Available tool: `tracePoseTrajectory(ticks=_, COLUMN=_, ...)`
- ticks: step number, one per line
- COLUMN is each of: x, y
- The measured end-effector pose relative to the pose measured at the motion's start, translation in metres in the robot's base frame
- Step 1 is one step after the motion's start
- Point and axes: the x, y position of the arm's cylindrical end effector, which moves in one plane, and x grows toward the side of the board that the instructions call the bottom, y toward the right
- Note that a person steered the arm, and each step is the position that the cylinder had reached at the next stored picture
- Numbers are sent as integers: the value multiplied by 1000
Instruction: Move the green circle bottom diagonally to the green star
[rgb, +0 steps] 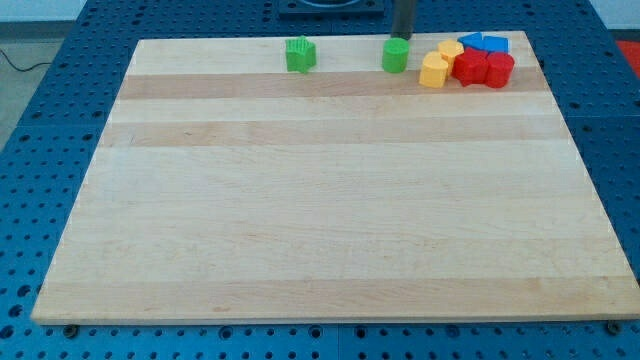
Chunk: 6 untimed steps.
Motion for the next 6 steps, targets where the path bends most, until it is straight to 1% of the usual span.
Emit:
tracePoseTrajectory(ticks=1, x=5, y=3)
tracePoseTrajectory(ticks=2, x=29, y=-2)
tracePoseTrajectory(ticks=3, x=43, y=-4)
tracePoseTrajectory(ticks=4, x=52, y=-43)
tracePoseTrajectory(ticks=5, x=59, y=-98)
tracePoseTrajectory(ticks=6, x=58, y=-99)
